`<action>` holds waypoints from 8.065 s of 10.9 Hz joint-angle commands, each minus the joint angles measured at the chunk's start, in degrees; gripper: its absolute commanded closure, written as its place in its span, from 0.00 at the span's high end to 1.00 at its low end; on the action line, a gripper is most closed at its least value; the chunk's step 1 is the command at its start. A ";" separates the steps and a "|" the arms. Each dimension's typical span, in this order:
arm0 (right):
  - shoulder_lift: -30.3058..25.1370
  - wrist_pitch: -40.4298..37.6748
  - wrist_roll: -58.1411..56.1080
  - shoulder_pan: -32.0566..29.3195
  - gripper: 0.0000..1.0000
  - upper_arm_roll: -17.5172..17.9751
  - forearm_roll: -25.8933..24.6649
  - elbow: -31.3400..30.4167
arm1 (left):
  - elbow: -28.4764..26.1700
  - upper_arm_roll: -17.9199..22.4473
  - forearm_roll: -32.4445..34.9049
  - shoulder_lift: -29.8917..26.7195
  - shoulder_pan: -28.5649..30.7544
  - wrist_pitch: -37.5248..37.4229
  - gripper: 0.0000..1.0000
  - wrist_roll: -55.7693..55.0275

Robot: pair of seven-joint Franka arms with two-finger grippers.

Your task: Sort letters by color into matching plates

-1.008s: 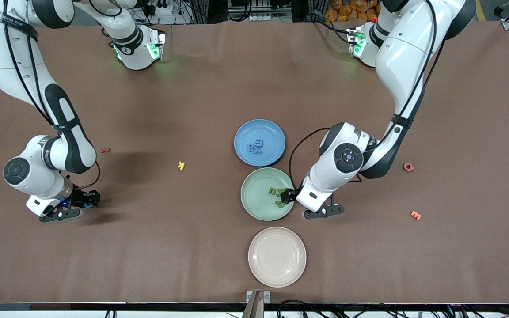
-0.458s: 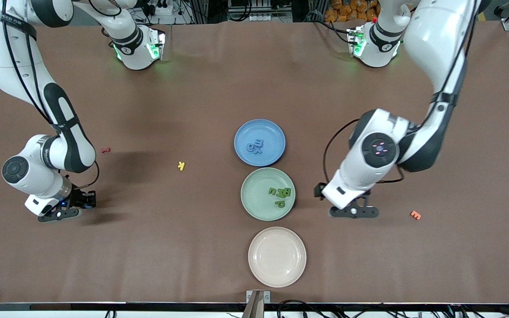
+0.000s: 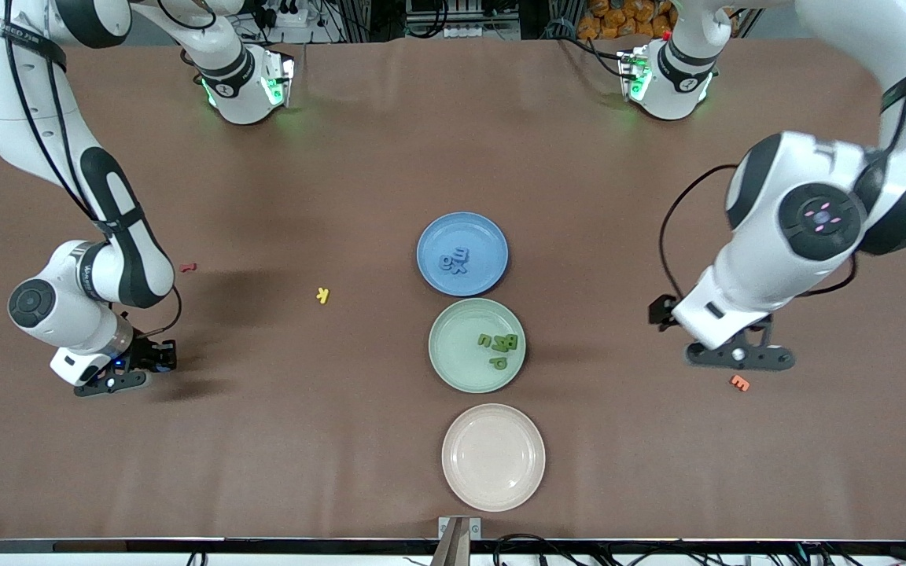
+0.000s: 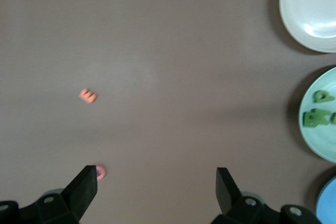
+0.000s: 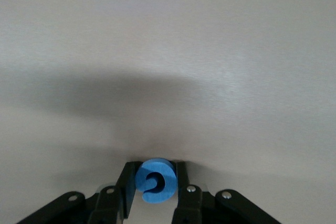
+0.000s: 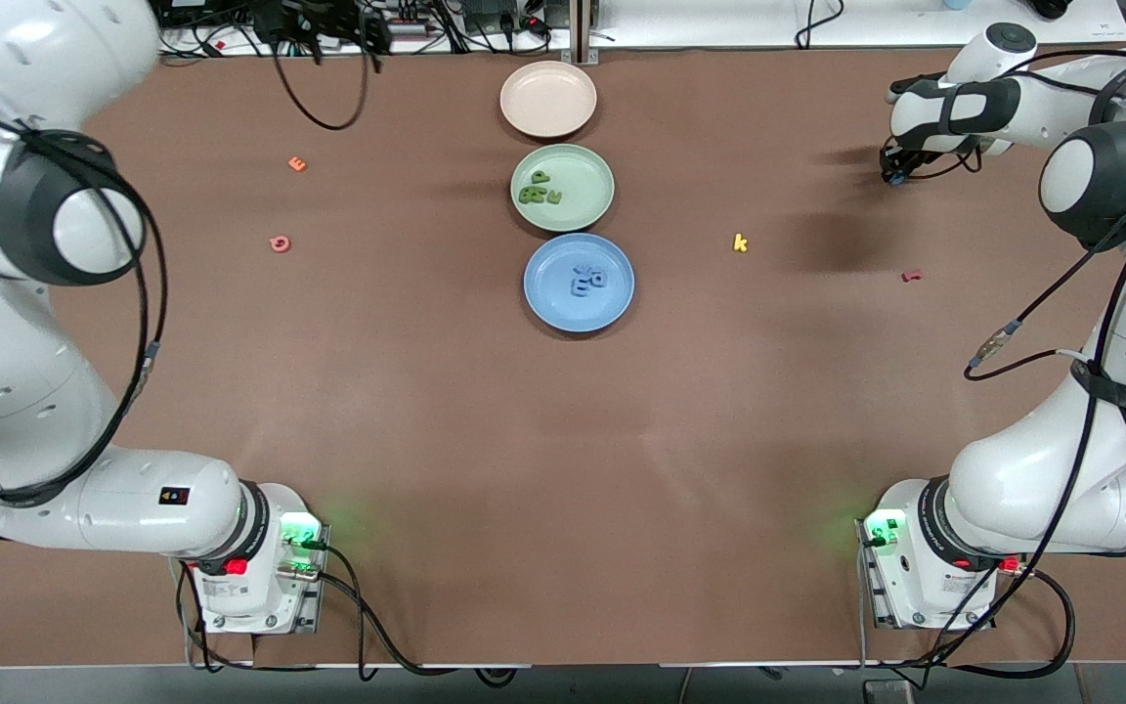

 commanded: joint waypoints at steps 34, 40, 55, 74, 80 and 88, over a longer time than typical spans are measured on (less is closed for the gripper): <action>-2.40 -15.58 58.26 44.54 1.00 8.51 0.20 10.80 | -8.38 17.82 -12.38 -24.29 -1.65 -12.73 1.00 13.73; -7.75 -22.07 50.47 33.40 1.00 8.07 -0.32 10.37 | -8.21 17.73 -12.29 -24.11 -1.73 -12.73 1.00 13.91; -22.86 -35.25 26.00 14.30 1.00 -4.85 -8.06 10.45 | -7.50 17.47 -12.82 -23.58 -2.00 -12.73 1.00 14.17; -34.57 -60.42 24.86 13.68 1.00 -6.35 0.82 23.03 | -7.59 17.47 -12.11 -23.58 -1.74 -12.81 1.00 14.00; -34.57 -58.13 25.04 14.04 1.00 -6.17 0.20 19.77 | -7.94 17.47 -12.11 -23.58 -1.65 -12.81 1.00 14.00; -34.48 -57.95 24.95 13.95 1.00 -6.17 0.11 19.59 | -7.59 17.56 -11.85 -23.49 -2.09 -12.81 1.00 13.74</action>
